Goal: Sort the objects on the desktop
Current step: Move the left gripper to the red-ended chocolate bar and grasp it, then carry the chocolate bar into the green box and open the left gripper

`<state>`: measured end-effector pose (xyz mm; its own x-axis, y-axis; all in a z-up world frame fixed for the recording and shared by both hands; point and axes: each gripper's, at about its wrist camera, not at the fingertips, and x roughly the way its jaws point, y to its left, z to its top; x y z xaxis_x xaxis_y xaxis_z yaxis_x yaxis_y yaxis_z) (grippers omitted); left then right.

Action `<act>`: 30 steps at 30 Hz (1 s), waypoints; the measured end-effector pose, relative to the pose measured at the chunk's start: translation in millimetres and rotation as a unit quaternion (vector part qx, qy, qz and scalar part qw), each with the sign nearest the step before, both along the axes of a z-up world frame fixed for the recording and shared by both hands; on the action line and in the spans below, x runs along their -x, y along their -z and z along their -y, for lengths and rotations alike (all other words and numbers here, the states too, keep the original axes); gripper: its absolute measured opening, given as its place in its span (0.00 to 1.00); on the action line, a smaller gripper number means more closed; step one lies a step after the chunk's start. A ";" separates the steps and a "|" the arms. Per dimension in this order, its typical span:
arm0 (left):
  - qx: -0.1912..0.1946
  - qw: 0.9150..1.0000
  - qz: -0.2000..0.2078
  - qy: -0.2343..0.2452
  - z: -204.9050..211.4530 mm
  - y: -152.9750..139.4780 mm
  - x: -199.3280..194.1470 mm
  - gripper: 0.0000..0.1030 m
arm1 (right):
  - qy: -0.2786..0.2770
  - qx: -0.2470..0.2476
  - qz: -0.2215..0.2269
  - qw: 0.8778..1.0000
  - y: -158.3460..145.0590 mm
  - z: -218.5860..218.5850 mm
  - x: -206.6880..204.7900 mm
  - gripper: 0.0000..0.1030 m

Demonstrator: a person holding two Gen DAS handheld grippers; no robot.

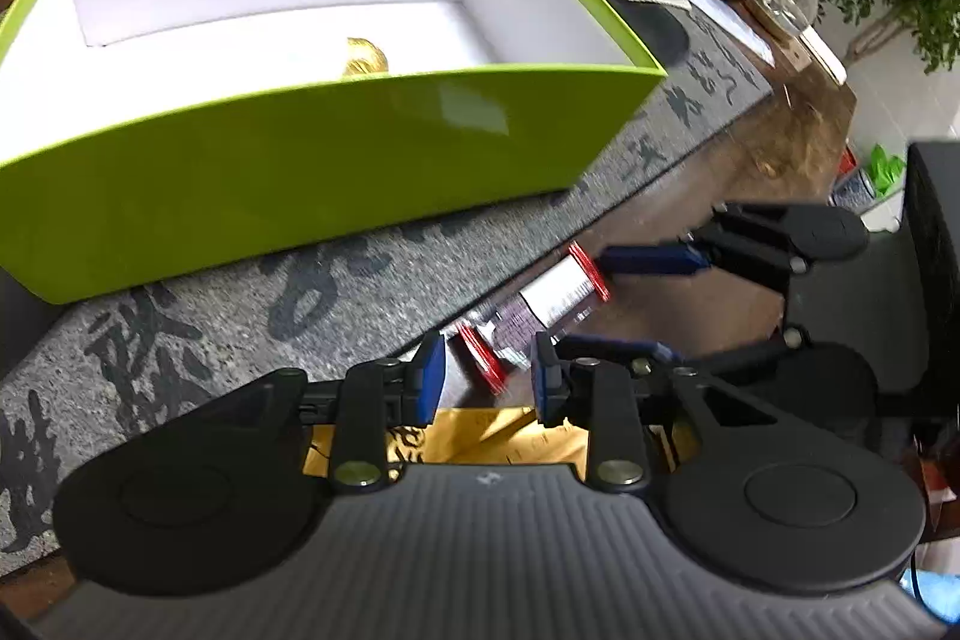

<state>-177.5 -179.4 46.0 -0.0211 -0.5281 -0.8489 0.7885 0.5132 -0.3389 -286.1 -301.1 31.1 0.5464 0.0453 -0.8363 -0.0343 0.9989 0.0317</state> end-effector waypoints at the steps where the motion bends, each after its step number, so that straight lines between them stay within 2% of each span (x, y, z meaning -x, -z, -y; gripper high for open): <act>1: -0.002 1.000 0.000 0.002 0.9 0.7 0.9 0.30 | 0.001 -0.001 0.001 1.000 0.0 0.5 -1.3 0.52; 11: -0.019 1.000 -0.002 0.007 9.9 10.7 2.0 0.30 | -0.068 0.010 -0.004 0.998 -0.5 6.6 -21.2 0.53; 21: -0.014 1.000 0.001 -0.010 13.6 14.3 -7.1 0.30 | -0.028 -0.025 -0.010 0.999 -2.3 2.9 -13.4 0.52; 26: -0.013 1.000 0.002 -0.012 14.3 14.5 -5.9 0.30 | -0.028 -0.011 -0.004 1.000 -0.9 -2.9 -10.1 0.51; 30: -0.011 1.000 -0.001 -0.021 17.5 14.6 -6.6 0.30 | -0.021 -0.010 -0.001 1.000 -1.9 -3.6 -11.8 0.42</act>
<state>-170.9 -196.9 31.4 -0.0011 -0.5101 -0.8601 0.7650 0.5535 -0.3293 -274.3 -297.4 33.0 0.5416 0.0853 -0.8363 -0.0765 0.9957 0.0520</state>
